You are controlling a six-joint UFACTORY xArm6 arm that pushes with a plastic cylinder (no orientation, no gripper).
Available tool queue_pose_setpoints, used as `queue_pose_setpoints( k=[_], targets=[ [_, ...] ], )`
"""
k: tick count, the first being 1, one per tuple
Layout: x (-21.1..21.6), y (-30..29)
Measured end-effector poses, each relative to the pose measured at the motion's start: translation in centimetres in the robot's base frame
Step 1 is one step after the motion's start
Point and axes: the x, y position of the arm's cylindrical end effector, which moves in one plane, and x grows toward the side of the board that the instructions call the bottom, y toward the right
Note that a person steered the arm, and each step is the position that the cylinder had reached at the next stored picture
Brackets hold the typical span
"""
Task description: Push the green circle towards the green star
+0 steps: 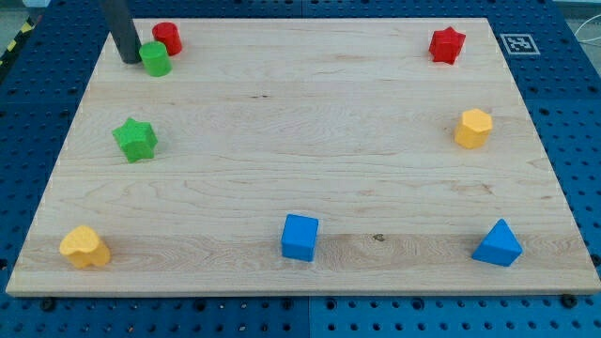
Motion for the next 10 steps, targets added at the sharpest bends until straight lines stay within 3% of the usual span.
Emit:
queue_pose_setpoints(
  k=[3,5,7,9,10],
  targets=[
    [5.9,0.8],
    [8.7,5.7],
    [4.7,9.4],
    [-1.9,10.2],
    [-3.0,9.5]
  ],
)
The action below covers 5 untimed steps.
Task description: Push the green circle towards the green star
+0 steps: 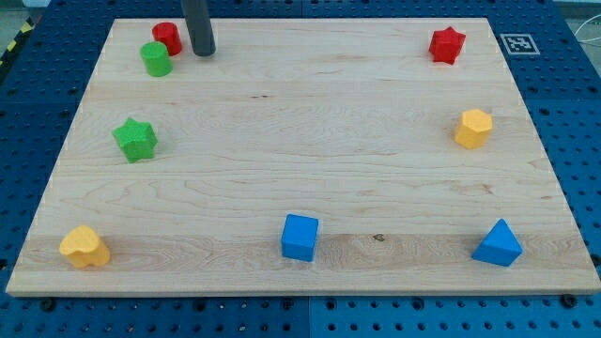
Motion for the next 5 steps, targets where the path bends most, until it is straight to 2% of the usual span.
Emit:
queue_pose_setpoints(
  k=[3,5],
  targets=[
    [0.4,-5.2],
    [6.4,-6.0]
  ],
)
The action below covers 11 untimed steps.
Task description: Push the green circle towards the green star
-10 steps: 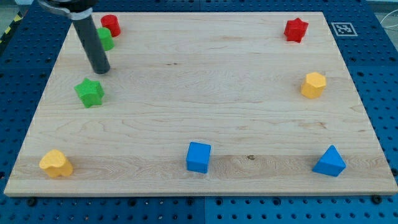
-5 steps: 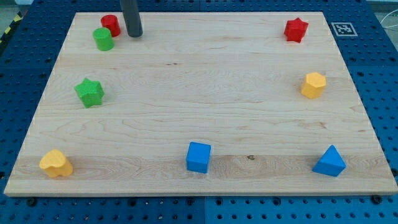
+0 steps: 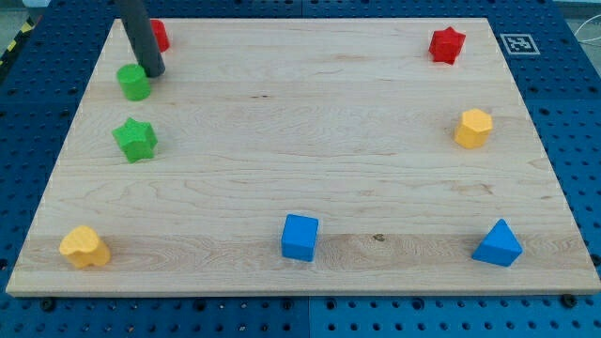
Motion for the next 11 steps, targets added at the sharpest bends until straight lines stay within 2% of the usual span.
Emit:
queue_pose_setpoints(
  k=[1,2,4,5,9,11],
  targets=[
    [3.9,0.3],
    [5.0,0.8],
    [0.4,2.4],
    [0.0,2.4],
    [0.4,-4.4],
    [2.2,-4.5]
  ],
)
